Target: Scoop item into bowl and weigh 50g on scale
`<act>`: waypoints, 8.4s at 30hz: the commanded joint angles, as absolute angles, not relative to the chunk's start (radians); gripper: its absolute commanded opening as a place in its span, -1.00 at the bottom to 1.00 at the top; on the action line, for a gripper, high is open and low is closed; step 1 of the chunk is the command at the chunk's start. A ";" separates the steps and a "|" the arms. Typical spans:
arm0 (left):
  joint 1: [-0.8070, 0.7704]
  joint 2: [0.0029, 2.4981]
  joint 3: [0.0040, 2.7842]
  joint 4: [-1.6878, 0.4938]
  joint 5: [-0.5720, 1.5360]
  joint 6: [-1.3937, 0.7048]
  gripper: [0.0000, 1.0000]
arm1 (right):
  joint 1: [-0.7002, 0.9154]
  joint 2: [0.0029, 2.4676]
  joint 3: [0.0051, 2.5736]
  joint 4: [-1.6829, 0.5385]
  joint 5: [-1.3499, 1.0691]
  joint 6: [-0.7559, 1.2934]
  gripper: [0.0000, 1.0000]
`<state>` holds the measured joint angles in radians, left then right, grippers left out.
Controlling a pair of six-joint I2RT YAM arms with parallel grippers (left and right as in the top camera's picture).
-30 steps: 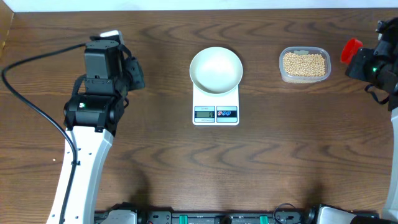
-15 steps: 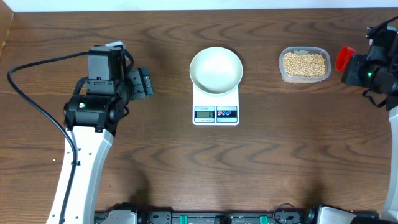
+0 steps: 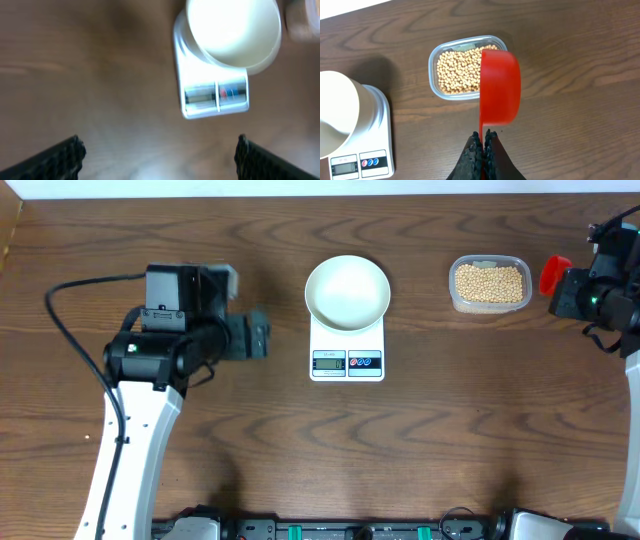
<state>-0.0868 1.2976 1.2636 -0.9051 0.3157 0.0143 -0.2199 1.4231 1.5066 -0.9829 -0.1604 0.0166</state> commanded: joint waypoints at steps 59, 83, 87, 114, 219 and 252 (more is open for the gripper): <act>-0.220 1.496 1.660 -1.278 0.412 0.405 0.96 | -0.214 1.426 1.529 -0.984 -0.160 0.003 -0.98; -0.220 1.496 1.660 -1.278 0.411 0.405 0.96 | -0.214 1.426 1.529 -0.984 -0.160 0.006 -0.98; -0.220 1.496 1.660 -1.278 0.411 0.405 0.96 | -0.214 1.426 1.529 -0.984 -0.160 0.006 -0.98; -0.229 1.496 1.660 -1.267 0.419 0.405 0.96 | -0.214 1.426 1.529 -0.984 -0.160 0.006 -0.98; -0.338 1.496 1.660 -1.267 0.327 0.405 0.96 | -0.215 1.552 1.528 -0.921 -0.159 -0.046 -0.98; -0.338 1.496 1.660 -1.267 0.327 0.405 0.96 | -0.174 1.802 1.528 -0.761 -0.185 -0.198 -0.98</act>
<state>-0.3378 1.5120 1.6505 -1.2671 0.3340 0.4149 -0.1902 1.7893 1.5066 -0.7719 -0.1761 -0.1761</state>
